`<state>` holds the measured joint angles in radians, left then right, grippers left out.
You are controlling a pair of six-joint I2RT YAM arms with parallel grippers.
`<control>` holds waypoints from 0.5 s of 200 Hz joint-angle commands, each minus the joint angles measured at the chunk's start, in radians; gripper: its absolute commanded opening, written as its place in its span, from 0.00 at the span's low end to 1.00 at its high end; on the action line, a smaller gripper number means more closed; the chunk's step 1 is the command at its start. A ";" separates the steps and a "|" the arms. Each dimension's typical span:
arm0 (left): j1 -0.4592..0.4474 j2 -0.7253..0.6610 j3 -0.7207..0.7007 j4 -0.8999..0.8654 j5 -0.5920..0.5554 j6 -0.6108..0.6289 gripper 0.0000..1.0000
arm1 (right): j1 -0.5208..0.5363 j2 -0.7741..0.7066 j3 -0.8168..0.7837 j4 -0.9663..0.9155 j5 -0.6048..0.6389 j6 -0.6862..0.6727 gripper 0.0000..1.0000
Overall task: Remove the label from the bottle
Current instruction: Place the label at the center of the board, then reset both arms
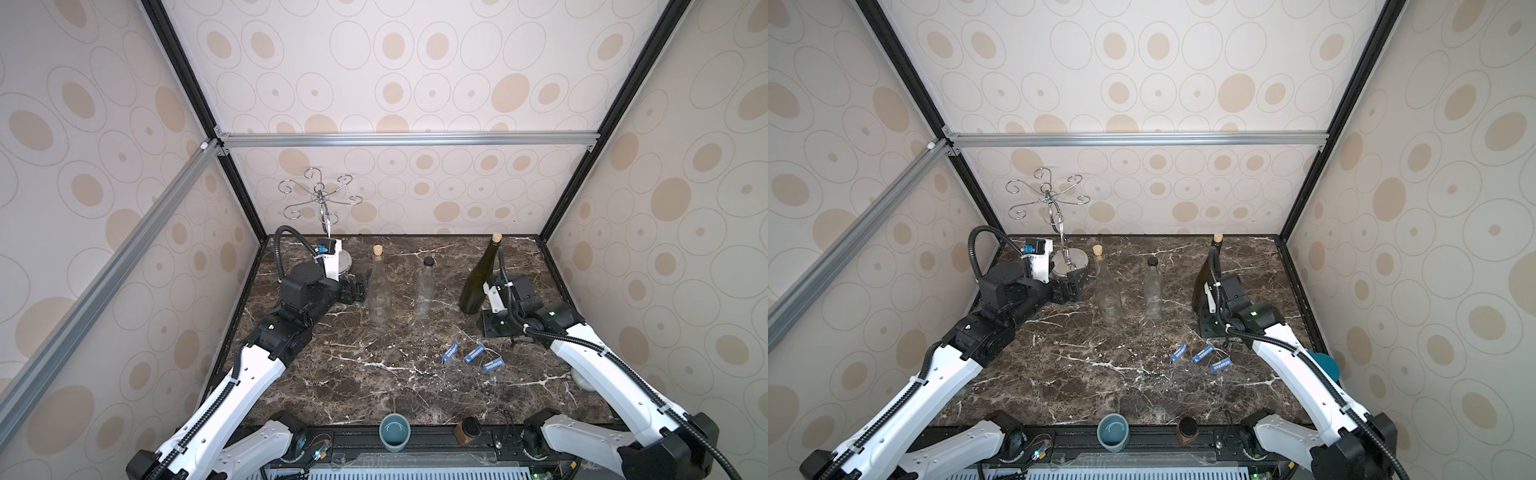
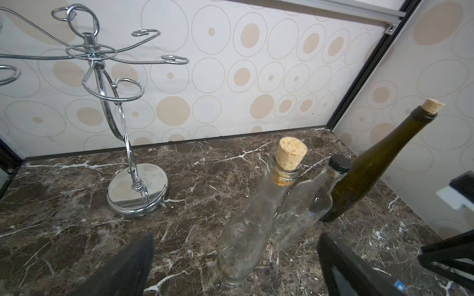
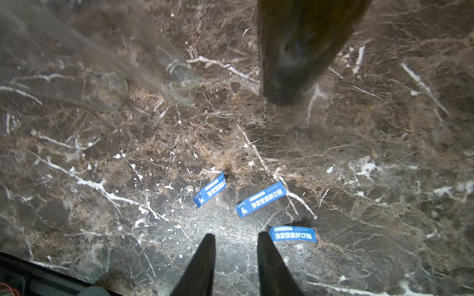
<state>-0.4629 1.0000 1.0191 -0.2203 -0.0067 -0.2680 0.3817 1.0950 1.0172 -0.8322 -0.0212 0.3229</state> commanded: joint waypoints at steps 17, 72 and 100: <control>0.030 0.017 0.035 0.012 -0.027 0.038 1.00 | -0.097 -0.061 -0.011 -0.045 -0.040 -0.051 0.50; 0.119 0.036 0.017 0.047 0.028 0.060 1.00 | -0.239 -0.107 0.018 -0.059 -0.072 -0.100 0.92; 0.194 0.053 -0.004 0.076 0.085 0.059 1.00 | -0.304 -0.125 0.042 -0.039 -0.102 -0.115 1.00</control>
<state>-0.3260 1.0435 1.0191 -0.1932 0.0235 -0.2340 0.1207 0.9932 1.0199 -0.8608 -0.0849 0.2417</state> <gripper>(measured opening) 0.998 0.990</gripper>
